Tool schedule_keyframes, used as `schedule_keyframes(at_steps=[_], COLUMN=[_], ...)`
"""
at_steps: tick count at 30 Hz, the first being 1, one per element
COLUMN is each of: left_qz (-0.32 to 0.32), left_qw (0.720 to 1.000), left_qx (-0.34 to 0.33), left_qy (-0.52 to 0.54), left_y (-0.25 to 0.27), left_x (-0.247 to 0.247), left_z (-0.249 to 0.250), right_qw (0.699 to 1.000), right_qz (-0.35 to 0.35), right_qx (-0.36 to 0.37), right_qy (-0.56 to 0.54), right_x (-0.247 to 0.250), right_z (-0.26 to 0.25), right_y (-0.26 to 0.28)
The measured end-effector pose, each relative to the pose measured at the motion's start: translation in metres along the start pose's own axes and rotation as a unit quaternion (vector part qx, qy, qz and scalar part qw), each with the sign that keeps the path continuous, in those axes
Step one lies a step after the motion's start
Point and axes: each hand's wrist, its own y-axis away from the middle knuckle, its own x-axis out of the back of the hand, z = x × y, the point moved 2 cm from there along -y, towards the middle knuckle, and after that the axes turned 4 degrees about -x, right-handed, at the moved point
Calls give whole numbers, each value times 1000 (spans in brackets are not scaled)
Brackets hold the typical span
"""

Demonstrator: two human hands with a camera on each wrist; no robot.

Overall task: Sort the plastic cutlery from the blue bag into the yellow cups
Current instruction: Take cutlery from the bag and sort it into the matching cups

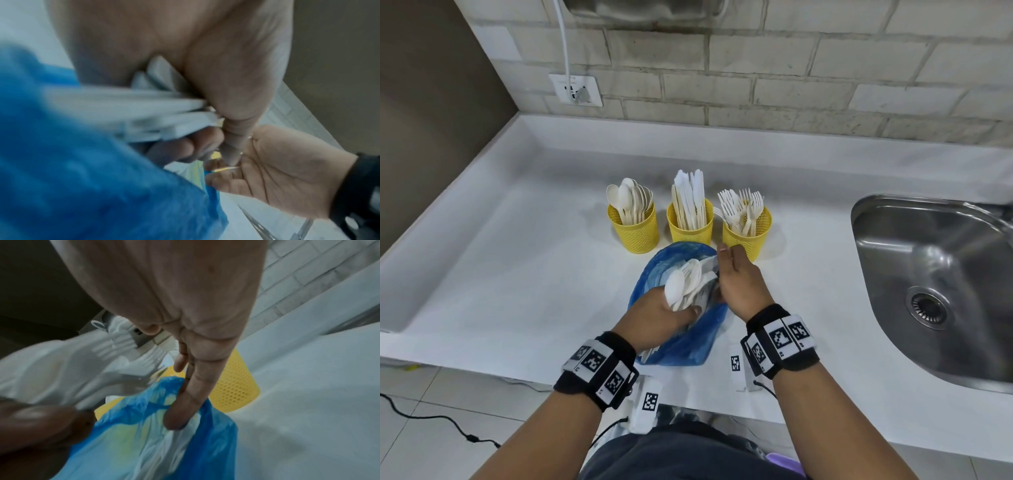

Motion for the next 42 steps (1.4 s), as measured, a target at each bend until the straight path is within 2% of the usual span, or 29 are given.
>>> schedule_keyframes(at_steps=[2, 4, 7, 11, 14, 17, 20, 24, 27, 35, 42], left_qz=[-34, -35, 11, 84, 104, 124, 138, 130, 121, 107, 124], left_qw=[998, 996, 992, 976, 967, 960, 940, 903, 890, 902, 913], left_qx=[-44, -77, -119, -196, -220, -216, -242, -307, -326, -330, -271], left_qy=[-21, -10, 39, 47, 78, 130, 198, 273, 296, 257, 280], left_y=[5, 5, 2, -6, -4, 1, 5, 14, 18, 20, 20], left_x=[0, 0, 0, 6, 13, 29, 49, 63, 63, 60, 57], left_z=[7, 11, 22, 38, 52, 69, 90, 125, 137, 126, 105], right_qw=[999, 994, 983, 970, 969, 953, 927, 942, 927, 863, 840], right_qz=[12, 24, 9, -46, -54, -25, -27, -104, -158, -234, -218], right_qx=[46, 106, 182, 230, 238, 196, 81, -34, -86, -87, -98], right_qy=[-5, -17, -7, 62, -29, -231, -365, -316, -330, -439, -487], right_x=[5, 9, 13, 12, 16, 29, 36, 20, 5, -6, -16], right_z=[-10, -24, -49, -73, -81, -79, -74, -66, -66, -77, -73], right_y=[7, 16, 27, 39, 42, 36, 27, 28, 30, 39, 41])
